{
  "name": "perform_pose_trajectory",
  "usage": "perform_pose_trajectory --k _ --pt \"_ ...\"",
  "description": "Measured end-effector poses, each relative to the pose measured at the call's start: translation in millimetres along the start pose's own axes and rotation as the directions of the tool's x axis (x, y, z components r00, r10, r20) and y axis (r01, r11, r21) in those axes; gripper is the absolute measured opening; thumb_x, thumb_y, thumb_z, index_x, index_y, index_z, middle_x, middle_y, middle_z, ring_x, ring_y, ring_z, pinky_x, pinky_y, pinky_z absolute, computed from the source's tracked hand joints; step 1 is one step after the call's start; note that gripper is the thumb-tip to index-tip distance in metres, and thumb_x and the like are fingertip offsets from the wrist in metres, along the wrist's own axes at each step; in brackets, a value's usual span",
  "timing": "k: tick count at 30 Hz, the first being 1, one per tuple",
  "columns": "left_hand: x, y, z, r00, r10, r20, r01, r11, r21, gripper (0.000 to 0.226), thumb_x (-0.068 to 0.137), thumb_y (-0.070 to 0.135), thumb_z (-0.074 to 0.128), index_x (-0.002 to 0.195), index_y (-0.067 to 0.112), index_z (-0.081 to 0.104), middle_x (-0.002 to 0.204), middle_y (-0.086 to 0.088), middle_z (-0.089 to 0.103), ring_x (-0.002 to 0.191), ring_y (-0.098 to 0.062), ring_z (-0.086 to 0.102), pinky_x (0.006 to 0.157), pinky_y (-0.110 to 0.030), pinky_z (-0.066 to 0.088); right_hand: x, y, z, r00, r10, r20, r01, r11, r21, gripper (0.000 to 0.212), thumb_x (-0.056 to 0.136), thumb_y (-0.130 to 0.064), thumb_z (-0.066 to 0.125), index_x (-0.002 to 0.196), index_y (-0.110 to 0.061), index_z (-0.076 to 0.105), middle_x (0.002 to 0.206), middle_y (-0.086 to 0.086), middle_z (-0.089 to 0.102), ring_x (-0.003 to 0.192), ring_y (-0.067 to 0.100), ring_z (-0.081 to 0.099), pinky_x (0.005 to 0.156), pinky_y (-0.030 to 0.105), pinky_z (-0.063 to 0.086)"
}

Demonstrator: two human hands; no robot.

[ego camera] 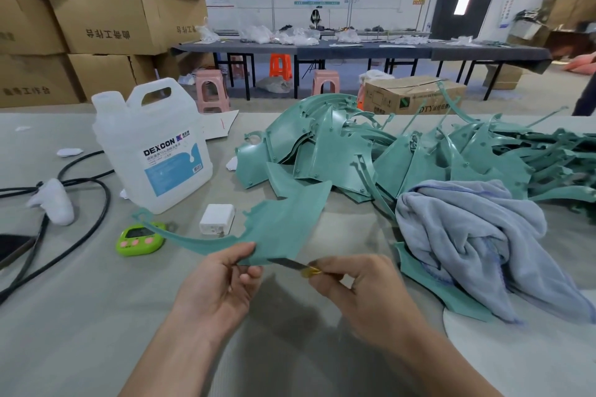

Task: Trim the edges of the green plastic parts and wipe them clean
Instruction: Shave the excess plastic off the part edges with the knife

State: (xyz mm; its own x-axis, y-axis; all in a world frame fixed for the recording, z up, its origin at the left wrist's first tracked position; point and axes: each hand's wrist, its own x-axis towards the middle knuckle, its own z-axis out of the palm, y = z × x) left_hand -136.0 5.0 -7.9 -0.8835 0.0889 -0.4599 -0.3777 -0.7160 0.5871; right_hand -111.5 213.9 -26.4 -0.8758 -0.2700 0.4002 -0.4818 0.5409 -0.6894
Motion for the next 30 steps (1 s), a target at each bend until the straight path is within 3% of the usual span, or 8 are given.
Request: perform_pose_trajectory --k 5,11,13,17,22,26,28,30 --pt "2 3 -3 0.999 -0.033 0.012 0.032 0.999 0.024 0.026 0.07 0.0 0.059 0.096 0.004 0.058 0.078 -0.013 0.071 0.034 -0.009 0.044 0.028 -0.01 0.033 7 8 -8 0.974 0.207 -0.088 -0.183 0.956 0.227 0.019 0.09 -0.019 0.072 0.089 -0.037 0.079 0.074 -0.006 0.073 0.066 0.008 0.063 0.065 0.025 0.052" --pt "1 1 -5 1.0 -0.011 0.005 0.01 0.999 0.053 0.029 0.069 -0.001 0.06 0.098 0.004 0.059 0.083 -0.017 0.073 0.033 -0.01 0.043 0.027 -0.01 0.032 6 6 -10 0.984 0.177 -0.014 -0.165 0.942 0.293 0.018 0.08 -0.045 0.067 0.091 -0.041 0.08 0.083 -0.01 0.076 0.076 0.007 0.069 0.074 0.028 0.059" --pt "2 1 -6 1.0 -0.015 0.0 0.015 0.998 0.055 0.031 0.068 -0.002 0.06 0.099 0.004 0.06 0.083 -0.016 0.073 0.033 -0.009 0.042 0.027 -0.011 0.032 8 8 -9 0.984 0.175 -0.036 -0.158 0.945 0.285 0.012 0.085 -0.033 0.07 0.087 -0.039 0.081 0.08 -0.008 0.076 0.073 0.008 0.067 0.07 0.03 0.058" --pt "2 5 -8 1.0 -0.015 -0.02 0.016 0.998 0.057 0.029 0.068 -0.002 0.059 0.096 0.005 0.06 0.076 -0.013 0.073 0.031 -0.009 0.043 0.026 -0.011 0.032 16 18 -18 0.904 0.343 -0.255 -0.226 0.89 0.396 0.024 0.092 -0.01 0.07 0.08 -0.028 0.08 0.069 0.0 0.074 0.057 0.013 0.062 0.059 0.025 0.051" --pt "2 2 -7 1.0 -0.015 -0.019 0.017 0.997 0.073 0.029 0.067 -0.002 0.059 0.096 0.004 0.06 0.076 -0.015 0.073 0.031 -0.009 0.042 0.025 -0.01 0.031 10 1 -11 0.982 0.191 -0.008 -0.173 0.908 0.381 0.011 0.083 -0.026 0.071 0.08 -0.029 0.081 0.069 0.002 0.073 0.055 0.012 0.056 0.055 0.029 0.048" --pt "4 5 -8 0.999 -0.005 -0.036 0.008 0.997 0.082 0.028 0.068 -0.001 0.055 0.095 0.006 0.059 0.073 -0.012 0.072 0.029 -0.008 0.04 0.024 -0.01 0.028 19 16 -17 0.855 0.44 -0.274 -0.32 0.864 0.388 0.018 0.089 -0.015 0.07 0.073 -0.011 0.076 0.063 0.012 0.067 0.053 0.017 0.045 0.057 0.038 0.038" --pt "4 5 -9 0.999 0.014 -0.043 -0.01 0.996 0.09 0.031 0.067 -0.002 0.055 0.097 0.006 0.059 0.076 -0.014 0.072 0.028 -0.008 0.041 0.024 -0.011 0.027 17 15 -21 0.878 0.383 -0.286 -0.235 0.867 0.44 0.017 0.089 -0.011 0.068 0.074 -0.01 0.075 0.06 0.013 0.063 0.052 0.017 0.043 0.055 0.036 0.037" --pt "4 3 -7 0.998 0.034 -0.044 -0.029 0.994 0.105 0.033 0.066 -0.002 0.055 0.098 0.004 0.059 0.076 -0.015 0.072 0.028 -0.008 0.041 0.024 -0.011 0.027 12 4 -18 0.951 0.25 -0.183 -0.132 0.861 0.49 0.013 0.087 -0.018 0.07 0.077 -0.017 0.078 0.06 0.01 0.064 0.053 0.018 0.044 0.051 0.037 0.036"
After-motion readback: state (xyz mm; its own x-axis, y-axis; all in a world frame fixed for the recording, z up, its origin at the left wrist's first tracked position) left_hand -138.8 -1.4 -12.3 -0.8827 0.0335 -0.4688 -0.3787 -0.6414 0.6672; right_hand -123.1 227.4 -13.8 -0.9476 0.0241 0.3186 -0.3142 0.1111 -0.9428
